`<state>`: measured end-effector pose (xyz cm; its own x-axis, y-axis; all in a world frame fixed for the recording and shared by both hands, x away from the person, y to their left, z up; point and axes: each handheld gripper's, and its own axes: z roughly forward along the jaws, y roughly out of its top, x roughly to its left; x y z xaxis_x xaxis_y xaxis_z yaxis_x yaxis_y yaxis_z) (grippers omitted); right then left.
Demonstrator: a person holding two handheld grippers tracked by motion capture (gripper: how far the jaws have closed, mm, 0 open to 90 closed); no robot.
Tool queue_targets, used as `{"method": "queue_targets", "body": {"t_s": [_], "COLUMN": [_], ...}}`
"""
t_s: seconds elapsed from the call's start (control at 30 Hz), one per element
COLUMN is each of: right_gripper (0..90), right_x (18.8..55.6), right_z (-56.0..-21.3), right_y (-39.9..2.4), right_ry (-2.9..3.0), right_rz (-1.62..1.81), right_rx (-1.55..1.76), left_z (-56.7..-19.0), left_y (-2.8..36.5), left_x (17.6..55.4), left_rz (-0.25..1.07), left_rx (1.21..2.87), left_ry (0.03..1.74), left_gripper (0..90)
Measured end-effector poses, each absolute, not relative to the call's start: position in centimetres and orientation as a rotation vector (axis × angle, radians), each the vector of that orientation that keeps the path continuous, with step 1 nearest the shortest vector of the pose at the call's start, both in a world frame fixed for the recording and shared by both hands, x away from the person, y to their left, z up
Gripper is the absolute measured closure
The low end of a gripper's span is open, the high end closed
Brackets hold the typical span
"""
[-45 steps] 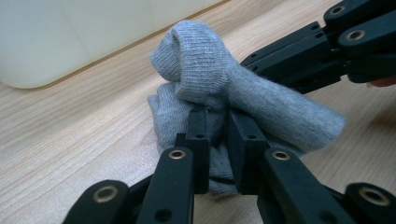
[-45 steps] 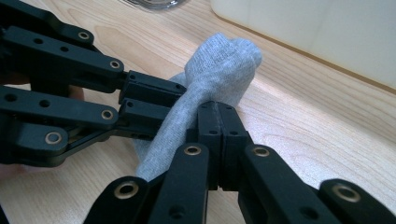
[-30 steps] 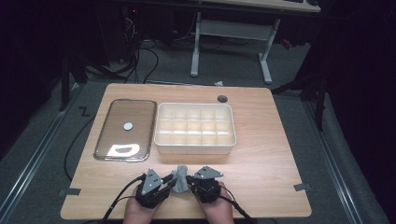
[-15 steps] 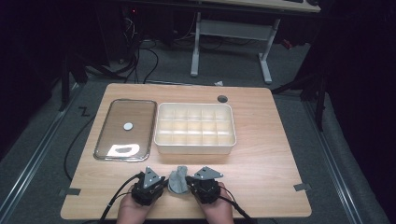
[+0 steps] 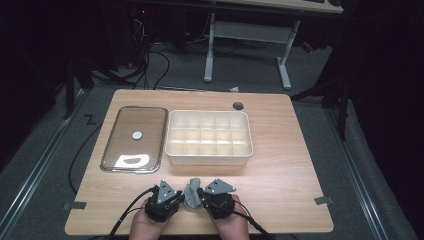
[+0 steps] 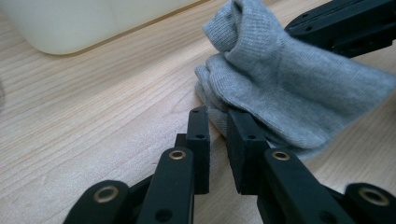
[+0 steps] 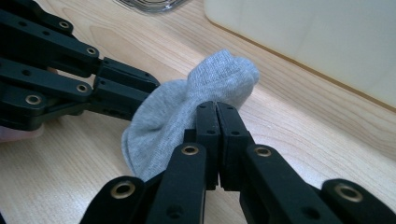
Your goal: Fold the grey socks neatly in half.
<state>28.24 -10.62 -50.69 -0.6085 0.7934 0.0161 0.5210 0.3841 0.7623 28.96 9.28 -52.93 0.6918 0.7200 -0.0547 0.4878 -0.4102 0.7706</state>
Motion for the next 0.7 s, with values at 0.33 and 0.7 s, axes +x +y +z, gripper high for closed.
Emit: {"method": "queue_targets", "body": {"t_s": [0.33,0.7], "right_gripper": [89.6,90.0], "right_x": [28.1,27.9], "right_z": [-50.3,-50.5], "right_y": [-10.1,-10.2], "right_ry": [2.309,2.318], "right_rz": [1.06,1.022], "right_rx": [1.114,1.102], "left_z": [-52.9,-52.9], "left_y": [8.1,6.5], "left_x": [28.7,28.6], "left_rz": [0.348,0.365], "left_rx": [2.101,2.134], "left_ry": [0.89,0.835], "left_gripper": [80.7,83.6]}}
